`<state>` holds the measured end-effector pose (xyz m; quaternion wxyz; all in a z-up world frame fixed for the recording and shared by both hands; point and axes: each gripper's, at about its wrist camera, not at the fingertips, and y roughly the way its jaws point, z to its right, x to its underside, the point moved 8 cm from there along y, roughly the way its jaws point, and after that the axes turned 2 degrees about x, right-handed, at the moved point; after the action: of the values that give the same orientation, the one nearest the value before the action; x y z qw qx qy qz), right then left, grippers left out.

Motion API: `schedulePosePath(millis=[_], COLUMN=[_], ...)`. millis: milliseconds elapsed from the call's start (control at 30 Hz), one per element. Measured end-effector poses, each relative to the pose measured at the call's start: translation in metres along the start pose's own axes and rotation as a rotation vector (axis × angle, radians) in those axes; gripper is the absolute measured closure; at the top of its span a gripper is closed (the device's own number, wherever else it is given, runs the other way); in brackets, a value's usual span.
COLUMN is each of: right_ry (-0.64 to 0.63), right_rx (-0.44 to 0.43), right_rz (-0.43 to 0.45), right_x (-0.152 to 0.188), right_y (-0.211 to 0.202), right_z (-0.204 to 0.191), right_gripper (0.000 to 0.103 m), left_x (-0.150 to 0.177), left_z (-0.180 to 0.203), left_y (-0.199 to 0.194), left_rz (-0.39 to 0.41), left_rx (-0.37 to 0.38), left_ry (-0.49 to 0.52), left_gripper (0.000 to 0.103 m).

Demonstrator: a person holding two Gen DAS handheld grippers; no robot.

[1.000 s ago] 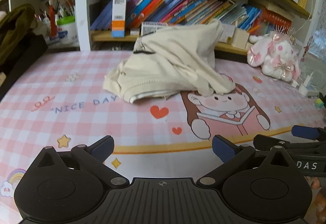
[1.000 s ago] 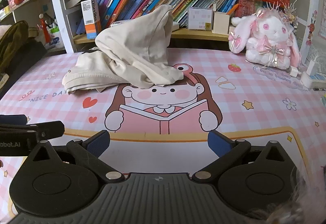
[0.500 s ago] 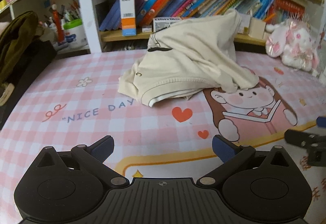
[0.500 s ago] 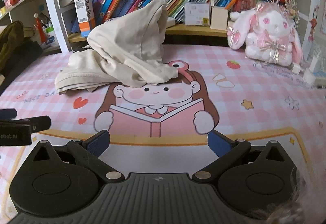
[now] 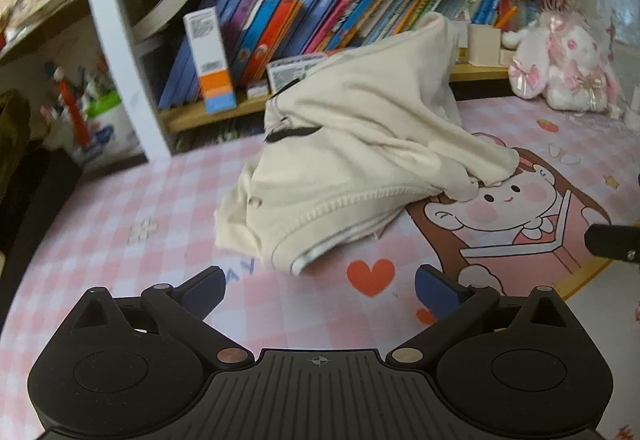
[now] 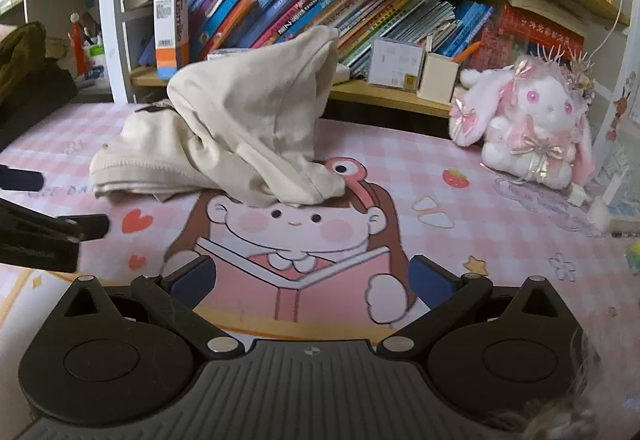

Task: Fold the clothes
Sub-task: 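Grasp the cream T-shirt with both grippers and lift it off the mat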

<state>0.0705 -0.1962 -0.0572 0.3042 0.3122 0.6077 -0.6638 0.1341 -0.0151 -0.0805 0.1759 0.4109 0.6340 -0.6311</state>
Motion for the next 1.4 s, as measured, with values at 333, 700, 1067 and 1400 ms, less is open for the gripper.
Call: schedulePosePath(millis=[333, 700, 1067, 1400], right_ry=[-0.058, -0.362, -0.833, -0.828], right_rx=[-0.068, -0.068, -0.088, -0.091], right_rz=[0.055, 0.09, 0.272, 0.364], right_x=[-0.016, -0.026, -0.014, -0.043], right_y=[-0.003, 0.0, -0.006, -0.021], right_z=[-0.019, -0.039, -0.067, -0.027], right_gripper=[0.0, 0.0, 0.014, 0.1], left_x=[-0.017, -0.062, -0.077, -0.03], left_z=[-0.001, 0.017, 0.04, 0.056], left_y=[0.038, -0.028, -0.141, -0.124], left_rz=[0.028, 0.181, 0.276, 0.155], left_rx=[-0.037, 0.245, 0.423, 0.169], left_ry=[0.159, 0.092, -0.02, 0.046], left_gripper=[0.019, 0.091, 0.092, 0.04])
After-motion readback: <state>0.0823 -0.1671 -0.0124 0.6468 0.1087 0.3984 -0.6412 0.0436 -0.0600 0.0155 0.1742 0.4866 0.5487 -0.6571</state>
